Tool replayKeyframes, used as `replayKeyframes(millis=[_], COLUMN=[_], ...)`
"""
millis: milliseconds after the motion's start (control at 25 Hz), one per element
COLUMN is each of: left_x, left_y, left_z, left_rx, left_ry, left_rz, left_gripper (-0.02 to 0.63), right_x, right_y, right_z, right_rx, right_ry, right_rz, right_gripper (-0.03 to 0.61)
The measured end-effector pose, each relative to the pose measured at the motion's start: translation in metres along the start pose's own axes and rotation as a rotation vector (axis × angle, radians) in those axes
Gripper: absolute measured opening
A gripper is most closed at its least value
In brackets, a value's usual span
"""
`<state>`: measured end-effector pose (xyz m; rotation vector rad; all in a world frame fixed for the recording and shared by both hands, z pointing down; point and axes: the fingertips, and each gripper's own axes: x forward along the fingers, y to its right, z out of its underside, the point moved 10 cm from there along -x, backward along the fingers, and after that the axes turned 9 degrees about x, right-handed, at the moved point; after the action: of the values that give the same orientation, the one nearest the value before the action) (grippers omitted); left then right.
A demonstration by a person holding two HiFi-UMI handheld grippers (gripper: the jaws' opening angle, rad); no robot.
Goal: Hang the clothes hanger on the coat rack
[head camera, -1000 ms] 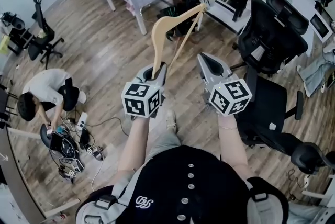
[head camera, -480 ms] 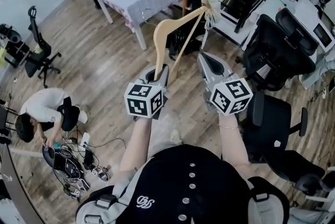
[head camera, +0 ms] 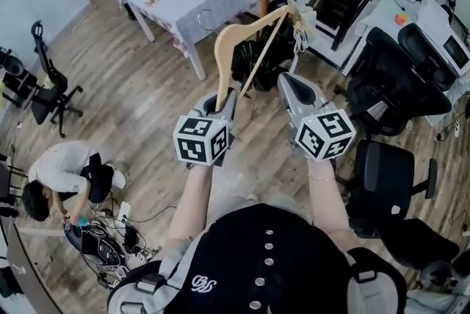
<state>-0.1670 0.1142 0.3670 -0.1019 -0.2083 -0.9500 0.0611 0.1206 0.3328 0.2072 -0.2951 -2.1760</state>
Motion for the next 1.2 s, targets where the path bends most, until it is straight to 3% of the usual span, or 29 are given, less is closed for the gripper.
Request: replayKeyframes(millis=[640,1200], left_x=[0.057,0.127], left_y=[-0.041,-0.095], left_z=[-0.002,-0.010], left_rx=[-0.016,-0.020], left_ry=[-0.018,-0.048], left_rz=[-0.005,-0.098], left_gripper=[0.015,0.015], right_x=[0.054,0.134], right_y=[0.042,0.102], right_z=[0.008,-0.007], right_rx=[0.023,0.018], right_ry=[-0.041,-0.058], right_rz=[0.011,-0.043], right_gripper=[0.000,0.000])
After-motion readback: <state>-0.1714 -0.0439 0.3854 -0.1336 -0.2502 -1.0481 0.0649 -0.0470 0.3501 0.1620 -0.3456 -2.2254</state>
